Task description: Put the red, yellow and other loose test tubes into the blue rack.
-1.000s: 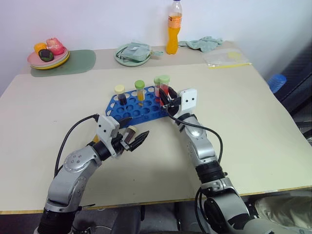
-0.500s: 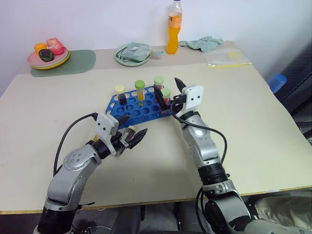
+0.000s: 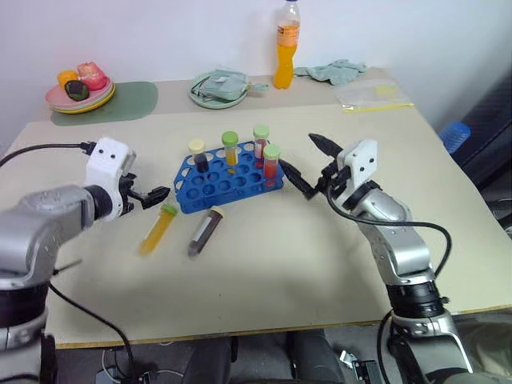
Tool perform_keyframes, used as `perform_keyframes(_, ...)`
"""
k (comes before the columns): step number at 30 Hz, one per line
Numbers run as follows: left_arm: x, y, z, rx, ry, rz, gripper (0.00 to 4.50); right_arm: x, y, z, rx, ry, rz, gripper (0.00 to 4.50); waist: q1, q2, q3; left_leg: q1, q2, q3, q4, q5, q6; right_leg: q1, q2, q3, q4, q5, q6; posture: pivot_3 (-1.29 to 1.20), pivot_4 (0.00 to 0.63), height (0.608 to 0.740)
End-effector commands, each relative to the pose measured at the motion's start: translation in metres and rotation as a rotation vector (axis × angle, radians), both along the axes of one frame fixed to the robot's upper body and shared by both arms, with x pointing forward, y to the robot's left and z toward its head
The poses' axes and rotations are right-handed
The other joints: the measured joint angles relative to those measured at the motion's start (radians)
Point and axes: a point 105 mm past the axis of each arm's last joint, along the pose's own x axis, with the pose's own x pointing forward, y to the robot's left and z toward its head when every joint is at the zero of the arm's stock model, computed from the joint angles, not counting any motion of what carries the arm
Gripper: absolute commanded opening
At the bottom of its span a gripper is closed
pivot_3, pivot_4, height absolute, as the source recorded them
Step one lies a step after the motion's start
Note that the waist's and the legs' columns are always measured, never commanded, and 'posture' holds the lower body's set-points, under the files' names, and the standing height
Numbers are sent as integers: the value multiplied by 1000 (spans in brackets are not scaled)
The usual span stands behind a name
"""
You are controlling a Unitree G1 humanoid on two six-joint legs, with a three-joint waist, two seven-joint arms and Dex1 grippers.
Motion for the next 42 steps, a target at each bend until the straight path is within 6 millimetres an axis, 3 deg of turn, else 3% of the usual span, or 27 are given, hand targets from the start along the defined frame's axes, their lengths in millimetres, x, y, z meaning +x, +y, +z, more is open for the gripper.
perform_keyframes(1, -18, -14, -6, 64, 200, -105, 4500, -17, 11, 6, -34, -31, 97, 4463, -1, 0, 0, 0, 0, 0, 0, 0, 0, 0, 0, 0, 0, 0, 0, 0, 150, 740)
perform_keyframes(6, -14, -1, -13, 183, 313, -16, 4500, -33, 20, -4, -79, 0, 170, 4463, 0, 0, 0, 1, 0, 0, -1, 0, 0, -1, 0, 1, 1, 0, 0, 0, 150, 740)
perform_keyframes(12, -8, 15, -26, 175, 400, 71, 4500, -50, 25, -15, -151, 45, 262, 4463, 1, -1, 0, 1, 0, -1, 0, 0, 0, 0, 0, 1, 0, 0, 0, 0, 150, 740)
perform_keyframes(18, -8, 12, -44, 216, 467, 70, 4500, -53, 28, -19, -193, 45, 288, 4463, 2, -1, 1, 1, 0, -1, 0, 0, 0, 0, 0, 1, 0, 0, 0, 0, 150, 740)
perform_keyframes(22, -7, 14, -47, 227, 469, 84, 3172, -53, 29, -19, -196, 43, 286, 4500, 2, -1, 1, 1, 0, -1, 0, 0, 0, 0, 0, 1, 1, 0, 0, 0, 150, 740)
perform_keyframes(26, -6, 23, -44, 229, 458, 124, 1032, -52, 29, -19, -200, 40, 280, 4500, 2, -1, 1, 1, 0, -1, 0, 0, 0, 0, 0, 1, 1, 0, 0, 0, 150, 740)
perform_keyframes(27, -6, 26, -42, 237, 448, 137, 741, -52, 29, -20, -201, 40, 280, 4500, 2, -1, 1, 1, 0, -1, 0, 0, 0, -1, 0, 1, 1, 0, 0, 0, 150, 740)
perform_keyframes(29, -2, 33, -38, 255, 401, 174, 722, -52, 29, -20, -202, 39, 280, 4500, 1, -1, 1, 0, 0, -1, 0, 0, 0, -1, 0, 1, 1, 0, 0, 0, 150, 740)
perform_keyframes(30, 1, 37, -34, 248, 364, 206, 722, -52, 29, -20, -203, 40, 280, 4500, 1, -1, 1, 1, 0, -1, 0, 0, 0, -1, 0, 1, 1, 0, 0, 0, 150, 740)
perform_keyframes(33, 36, 52, 22, 307, -229, 290, 722, -51, 24, -24, -188, 65, 256, 4500, 4, -1, 0, 1, 0, -1, 0, 0, 0, -1, -1, 1, 1, 0, 0, 0, 150, 740)
perform_keyframes(34, 36, 51, 41, 322, -410, 287, 722, -50, 21, -28, -177, 84, 238, 4500, 5, -2, 0, 0, 1, -1, 0, 0, -1, -2, -1, 1, 1, 0, 0, 0, 150, 740)
perform_keyframes(36, 30, 49, 56, 310, -591, 276, 722, -49, 17, -32, -171, 102, 218, 4500, 10, -3, 0, -2, 1, -1, 0, 2, -5, -3, -2, 2, 0, 0, -1, 0, 150, 740)
perform_keyframes(38, 21, 38, 68, 179, -737, 261, 722, -50, 14, -36, -169, 117, 204, 4500, 25, -3, -1, -3, 1, -1, 0, 2, -4, -4, -2, 2, -1, 0, -1, 0, 150, 740)
perform_keyframes(40, 4, -2, 80, -103, -838, 85, 722, -50, 12, -39, -138, 146, 184, 4500, 34, -3, -1, -4, 1, -1, 1, 1, -2, -4, -3, 2, -1, 1, 0, 0, 150, 740)
perform_keyframes(42, -9, -42, 75, -198, -855, -99, 722, -50, 11, -41, -119, 159, 167, 4500, 42, -5, -2, -4, 1, -1, 2, 1, -2, -2, -3, 1, -2, 1, 0, 0, 150, 740)
